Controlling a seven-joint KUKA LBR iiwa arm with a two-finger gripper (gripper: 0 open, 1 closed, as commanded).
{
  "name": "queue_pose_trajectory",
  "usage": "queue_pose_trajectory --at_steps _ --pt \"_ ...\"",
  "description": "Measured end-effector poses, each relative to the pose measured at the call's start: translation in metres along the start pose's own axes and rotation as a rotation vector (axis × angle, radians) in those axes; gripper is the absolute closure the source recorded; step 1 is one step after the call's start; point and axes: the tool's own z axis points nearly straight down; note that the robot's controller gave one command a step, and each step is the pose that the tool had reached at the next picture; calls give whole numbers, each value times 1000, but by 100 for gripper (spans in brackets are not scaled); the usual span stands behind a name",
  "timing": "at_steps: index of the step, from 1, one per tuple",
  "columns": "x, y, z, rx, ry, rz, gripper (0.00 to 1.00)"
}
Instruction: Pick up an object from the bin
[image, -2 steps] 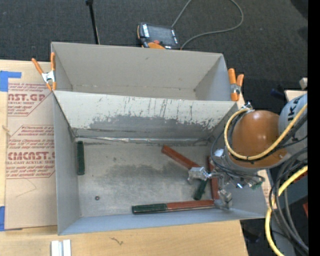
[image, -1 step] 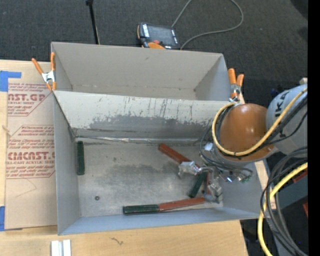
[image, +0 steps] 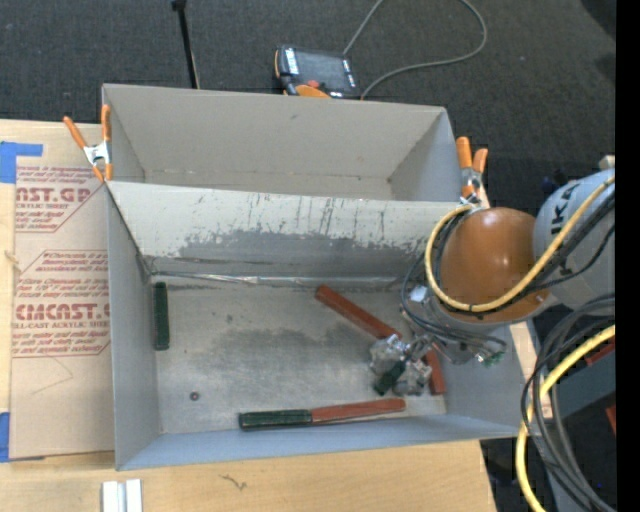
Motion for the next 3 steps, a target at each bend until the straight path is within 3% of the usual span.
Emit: queue_pose_trajectory --at_steps 1,2,3 --pt "28 -8 0 -2 -3 59 100" --pt "10 -6 -83 7 -6 45 100" --pt "-21 -16 -174 9 -8 46 100"
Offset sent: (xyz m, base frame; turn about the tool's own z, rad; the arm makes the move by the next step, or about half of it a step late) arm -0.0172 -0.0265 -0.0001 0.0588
